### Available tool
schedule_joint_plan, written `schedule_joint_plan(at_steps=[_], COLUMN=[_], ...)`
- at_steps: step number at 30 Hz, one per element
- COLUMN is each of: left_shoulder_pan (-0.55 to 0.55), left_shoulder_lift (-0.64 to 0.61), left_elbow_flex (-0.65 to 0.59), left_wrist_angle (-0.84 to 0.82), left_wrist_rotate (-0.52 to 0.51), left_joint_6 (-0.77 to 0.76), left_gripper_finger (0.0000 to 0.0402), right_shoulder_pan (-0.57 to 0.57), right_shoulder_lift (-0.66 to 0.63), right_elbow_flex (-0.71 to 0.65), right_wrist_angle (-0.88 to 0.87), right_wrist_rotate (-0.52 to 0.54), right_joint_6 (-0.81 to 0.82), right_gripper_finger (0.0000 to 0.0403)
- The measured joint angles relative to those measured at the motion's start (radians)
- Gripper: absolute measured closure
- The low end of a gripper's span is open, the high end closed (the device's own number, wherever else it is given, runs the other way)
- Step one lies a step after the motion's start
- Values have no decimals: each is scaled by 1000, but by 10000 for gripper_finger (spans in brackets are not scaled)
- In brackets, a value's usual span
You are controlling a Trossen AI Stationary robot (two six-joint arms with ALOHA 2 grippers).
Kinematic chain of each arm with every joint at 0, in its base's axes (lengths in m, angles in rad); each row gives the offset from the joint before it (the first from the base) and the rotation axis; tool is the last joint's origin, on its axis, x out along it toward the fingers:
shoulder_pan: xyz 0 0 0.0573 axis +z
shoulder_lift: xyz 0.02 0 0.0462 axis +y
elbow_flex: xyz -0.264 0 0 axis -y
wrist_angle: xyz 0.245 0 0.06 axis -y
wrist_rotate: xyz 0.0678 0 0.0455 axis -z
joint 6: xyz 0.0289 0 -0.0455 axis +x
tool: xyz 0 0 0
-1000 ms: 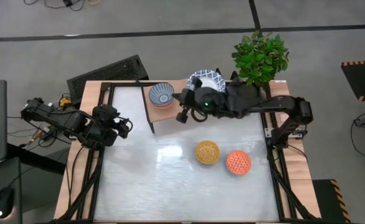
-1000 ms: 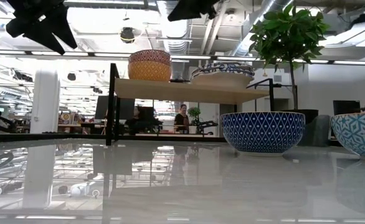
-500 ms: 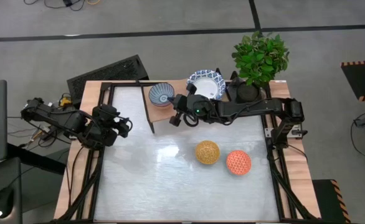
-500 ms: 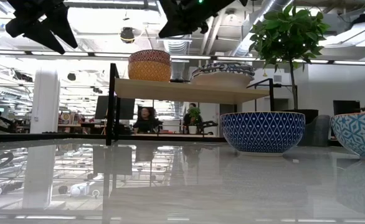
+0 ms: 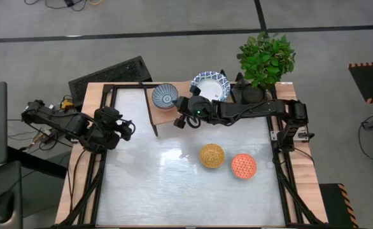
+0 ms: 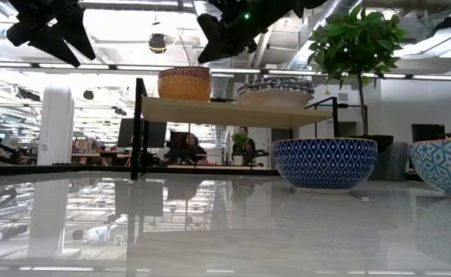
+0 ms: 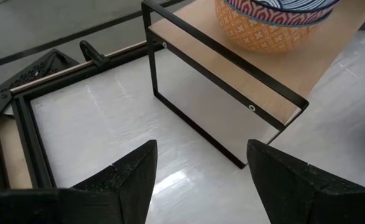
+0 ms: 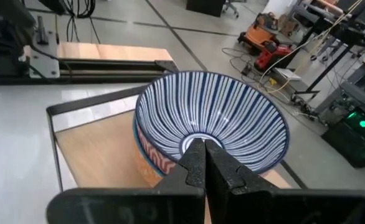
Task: Place and stack bowls onto a shelf
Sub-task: Stack the blue bowl on top of the light blue bowl on the shelf, then stack the yellow bowl on top of the blue bowl on the shelf
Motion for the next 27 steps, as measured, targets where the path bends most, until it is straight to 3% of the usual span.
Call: schedule_joint_plan(at_steps=[4, 9, 15, 19, 27], left_shoulder_pan=[0, 0, 0, 0, 0], left_shoulder_lift=[0, 0, 0, 0, 0], left_elbow_flex=[0, 0, 0, 0, 0], left_wrist_angle=[0, 0, 0, 0, 6], left_wrist_rotate=[0, -5, -14, 35, 54], left_joint_6=[-7, -7, -7, -4, 7], left_gripper_finger=[169, 169, 169, 169, 169], right_shoulder_pan=[6, 13, 0, 59, 187], right_shoulder_lift=[-13, -66, -109, -221, -323], right_elbow_flex=[0, 1, 0, 46, 60], right_wrist_angle=[4, 13, -37, -351, -942], right_wrist_rotate=[12, 104, 69, -33, -109], right_joint_6=[0, -5, -5, 61, 639], right_gripper_finger=[382, 359, 383, 373, 264])
